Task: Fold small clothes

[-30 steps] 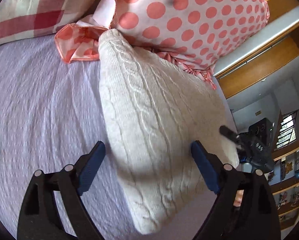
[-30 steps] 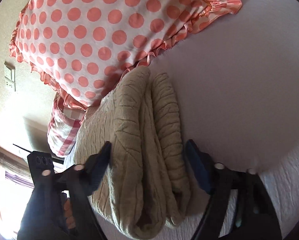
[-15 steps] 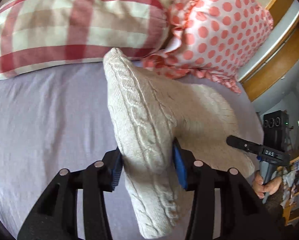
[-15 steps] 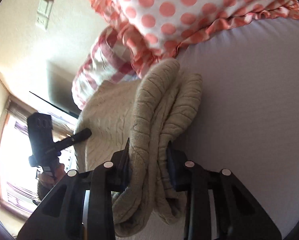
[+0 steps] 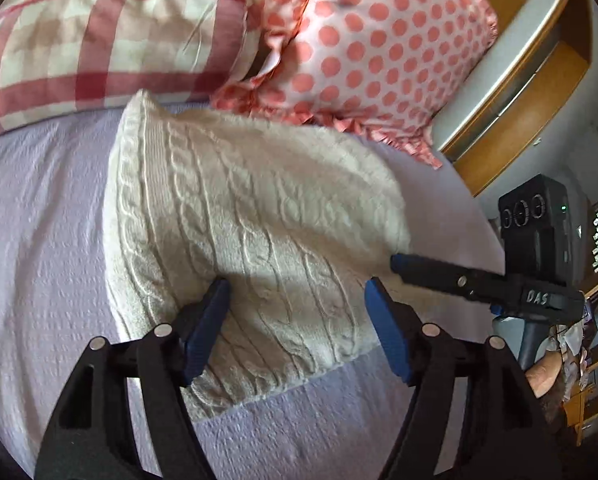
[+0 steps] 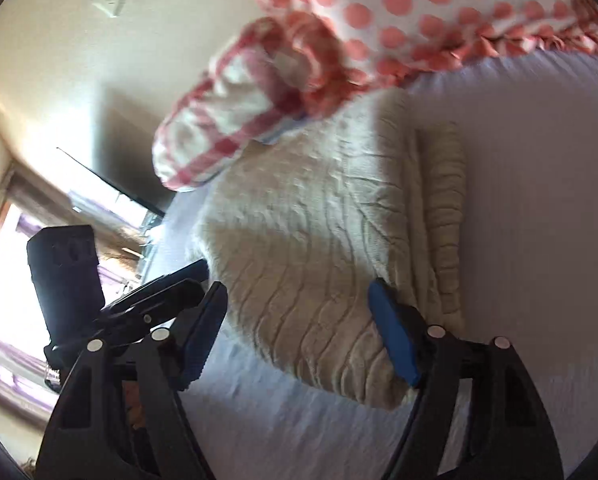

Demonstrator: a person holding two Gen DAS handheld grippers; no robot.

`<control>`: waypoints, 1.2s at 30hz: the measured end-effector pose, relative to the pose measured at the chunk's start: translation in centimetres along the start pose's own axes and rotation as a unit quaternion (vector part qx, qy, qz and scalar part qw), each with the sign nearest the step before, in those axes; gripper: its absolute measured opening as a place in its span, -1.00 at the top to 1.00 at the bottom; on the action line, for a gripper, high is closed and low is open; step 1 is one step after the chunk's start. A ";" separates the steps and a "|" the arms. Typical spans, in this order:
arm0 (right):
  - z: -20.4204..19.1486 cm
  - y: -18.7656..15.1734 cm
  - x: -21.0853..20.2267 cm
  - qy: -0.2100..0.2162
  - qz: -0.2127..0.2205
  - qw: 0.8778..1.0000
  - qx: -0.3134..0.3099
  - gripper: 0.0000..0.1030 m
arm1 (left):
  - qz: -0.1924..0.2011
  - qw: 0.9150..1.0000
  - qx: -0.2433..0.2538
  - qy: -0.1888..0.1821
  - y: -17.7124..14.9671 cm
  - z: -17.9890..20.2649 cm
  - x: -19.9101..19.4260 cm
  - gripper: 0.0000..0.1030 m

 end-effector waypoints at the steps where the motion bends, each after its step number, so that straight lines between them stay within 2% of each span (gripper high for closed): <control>1: 0.1 0.0 -0.4 0.004 -0.002 1.000 0.009 -0.18 | 0.014 1.000 0.014 0.015 -0.2 0.6 -0.2 -0.35; 3: -1.4 -0.7 -2.1 -0.018 0.015 1.000 -0.016 -0.24 | 0.016 0.998 0.041 0.034 -0.9 1.7 -1.3 -0.36; 4: -2.5 -1.5 -3.4 -0.043 0.035 0.997 -0.044 -0.53 | 0.023 0.998 0.053 0.037 -1.6 1.9 -2.2 -0.41; 6: -4.5 -3.7 -5.9 -0.105 0.079 0.986 -0.098 -0.97 | 0.031 0.996 0.068 0.051 -3.2 1.7 -4.0 -0.67; 7: -4.9 -4.7 -6.4 -0.128 0.093 0.980 -0.119 -0.97 | 0.032 0.995 0.074 0.066 -4.2 1.5 -4.7 -0.81; 9: -5.5 -6.8 -6.7 -0.173 0.095 0.969 -0.147 -0.97 | 0.027 0.991 0.084 0.099 -6.1 0.7 -5.7 -0.88; 12: -5.1 -9.1 -4.8 -0.236 0.060 0.958 -0.155 -0.97 | 0.001 0.986 0.092 0.141 -8.5 -0.1 -5.6 -0.93; 15: -4.3 -10.6 -1.9 -0.278 0.019 0.947 -0.161 -0.97 | -0.020 0.976 0.107 0.190 -9.8 -0.3 -4.4 -0.95; 18: -4.2 -11.5 -0.3 -0.299 -0.002 0.940 -0.162 -0.97 | -0.039 0.968 0.108 0.223 -10.3 -0.6 -3.3 -0.97; 21: -4.2 -11.7 0.6 -0.327 -0.016 0.929 -0.170 -0.97 | -0.036 0.973 0.093 0.209 -10.2 -1.2 -3.7 -0.97; 23: -3.8 -11.6 0.6 -0.323 -0.021 0.932 -0.161 -0.97 | -0.033 0.977 0.081 0.196 -10.1 -1.6 -3.8 -0.97; 36: -3.8 -11.6 0.6 -0.325 -0.019 0.932 -0.159 -0.97 | -0.031 0.977 0.080 0.196 -10.0 -1.6 -3.9 -0.97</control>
Point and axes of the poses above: each gripper's, at about its wrist camera, not at the fingertips, and x roughly the way its jaws point, z to its right, y to its top, the point moved 1 cm from there along x, roughly the way its jaws point, and after that the axes turned 5 degrees about -z, right-handed, at the moved point
